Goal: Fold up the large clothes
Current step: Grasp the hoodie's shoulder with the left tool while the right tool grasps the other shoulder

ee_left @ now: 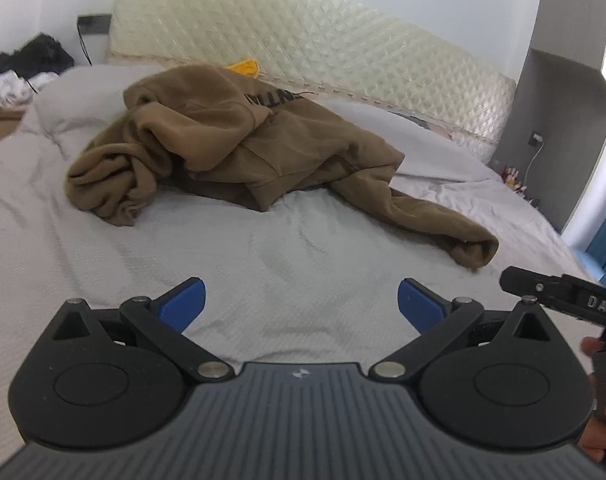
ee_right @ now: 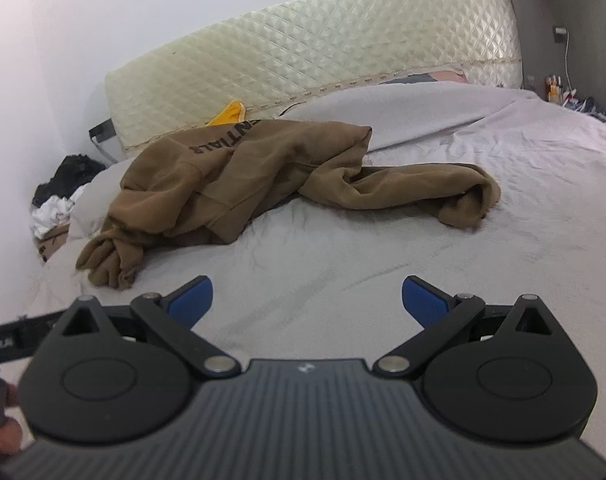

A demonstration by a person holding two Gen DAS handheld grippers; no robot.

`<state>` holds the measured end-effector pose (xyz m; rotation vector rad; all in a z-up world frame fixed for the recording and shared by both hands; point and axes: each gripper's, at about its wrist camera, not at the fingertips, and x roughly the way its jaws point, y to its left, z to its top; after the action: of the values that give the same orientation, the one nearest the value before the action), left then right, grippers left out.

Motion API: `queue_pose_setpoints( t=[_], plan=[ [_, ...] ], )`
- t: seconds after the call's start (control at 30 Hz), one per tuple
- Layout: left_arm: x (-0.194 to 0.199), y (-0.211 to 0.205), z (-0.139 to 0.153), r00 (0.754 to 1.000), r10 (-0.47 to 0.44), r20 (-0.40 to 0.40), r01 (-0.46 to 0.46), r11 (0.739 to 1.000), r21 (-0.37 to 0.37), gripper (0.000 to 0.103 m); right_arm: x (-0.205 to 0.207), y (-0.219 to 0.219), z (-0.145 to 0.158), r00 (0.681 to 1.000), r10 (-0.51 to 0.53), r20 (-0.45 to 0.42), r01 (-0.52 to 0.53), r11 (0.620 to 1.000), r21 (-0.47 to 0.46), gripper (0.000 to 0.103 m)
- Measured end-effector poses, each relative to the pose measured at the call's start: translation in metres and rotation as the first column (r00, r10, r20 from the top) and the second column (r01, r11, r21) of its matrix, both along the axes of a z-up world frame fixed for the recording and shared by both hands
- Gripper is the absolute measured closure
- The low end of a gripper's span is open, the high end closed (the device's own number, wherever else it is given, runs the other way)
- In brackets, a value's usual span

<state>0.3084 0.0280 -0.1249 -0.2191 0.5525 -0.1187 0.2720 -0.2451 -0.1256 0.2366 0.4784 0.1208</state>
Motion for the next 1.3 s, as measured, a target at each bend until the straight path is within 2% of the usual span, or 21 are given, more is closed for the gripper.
queue_pose_setpoints(
  t=[0.07, 0.2, 0.3, 0.37, 0.43, 0.47, 0.5, 0.67, 0.73, 0.83, 0.93, 1.0, 1.1, 1.23, 1.3],
  plan=[
    [0.016, 0.005, 0.0, 1.0, 0.014, 0.005, -0.014, 1.0, -0.011, 0.0, 0.014, -0.002, -0.001, 1.0, -0.005, 0.01, 0.005, 1.0, 0.014, 0.0],
    [0.048, 0.016, -0.005, 0.999, 0.044, -0.014, -0.045, 0.996, -0.08, 0.0, 0.039, -0.01, -0.004, 0.999, -0.01, 0.039, 0.007, 0.997, 0.073, 0.0],
    [0.075, 0.02, -0.013, 0.998, 0.062, -0.023, -0.064, 0.995, -0.08, 0.0, 0.06, -0.014, -0.005, 0.998, 0.012, 0.057, -0.018, 0.994, 0.11, 0.001],
    [0.093, 0.024, -0.022, 0.997, 0.072, -0.038, -0.075, 0.993, -0.096, 0.0, 0.078, -0.015, -0.008, 0.998, 0.027, 0.053, -0.034, 0.991, 0.129, 0.006],
    [0.113, 0.028, -0.033, 0.995, 0.075, -0.068, -0.083, 0.988, -0.126, 0.0, 0.102, -0.015, -0.013, 0.998, 0.048, 0.043, -0.054, 0.986, 0.16, 0.007],
    [0.125, 0.031, -0.04, 0.994, 0.071, -0.079, -0.082, 0.987, -0.141, 0.0, 0.116, -0.017, -0.017, 0.998, 0.059, 0.036, -0.065, 0.982, 0.179, 0.01],
    [0.136, 0.033, -0.045, 0.995, 0.066, -0.081, -0.078, 0.985, -0.155, 0.0, 0.128, -0.017, -0.02, 0.998, 0.064, 0.03, -0.068, 0.98, 0.187, 0.017],
    [0.199, 0.045, -0.073, 0.994, 0.075, -0.078, -0.089, 0.974, -0.207, 0.0, 0.197, -0.018, -0.032, 0.996, 0.092, 0.021, -0.094, 0.979, 0.183, 0.03],
    [0.225, 0.054, -0.084, 0.993, 0.088, -0.076, -0.104, 0.961, -0.255, 0.0, 0.226, -0.021, -0.037, 0.995, 0.101, 0.023, -0.103, 0.97, 0.22, 0.03],
    [0.263, 0.069, -0.099, 0.995, 0.095, -0.041, -0.103, 0.926, -0.362, 0.0, 0.273, -0.027, -0.047, 0.994, 0.104, 0.026, -0.107, 0.954, 0.279, 0.036],
    [0.298, 0.081, -0.115, 0.994, 0.107, -0.007, -0.1, 0.895, -0.435, 0.0, 0.322, -0.026, -0.058, 0.994, 0.107, 0.035, -0.112, 0.955, 0.275, 0.037],
    [0.32, 0.087, -0.127, 0.994, 0.106, 0.001, -0.093, 0.884, -0.457, 0.001, 0.349, -0.027, -0.067, 0.996, 0.09, 0.025, -0.094, 0.954, 0.283, 0.037],
    [0.346, 0.093, -0.141, 0.991, 0.137, 0.008, -0.117, 0.877, -0.465, 0.001, 0.383, -0.032, -0.081, 0.993, 0.119, 0.018, -0.118, 0.932, 0.344, 0.037],
    [0.364, 0.105, -0.15, 0.981, 0.183, 0.07, -0.116, 0.828, -0.549, 0.001, 0.412, -0.028, -0.087, 0.987, 0.158, 0.04, -0.162, 0.93, 0.329, 0.036],
    [0.373, 0.108, -0.151, 0.975, 0.21, 0.066, -0.133, 0.804, -0.58, 0.006, 0.426, -0.026, -0.089, 0.985, 0.168, 0.045, -0.174, 0.938, 0.3, 0.036]
  ],
)
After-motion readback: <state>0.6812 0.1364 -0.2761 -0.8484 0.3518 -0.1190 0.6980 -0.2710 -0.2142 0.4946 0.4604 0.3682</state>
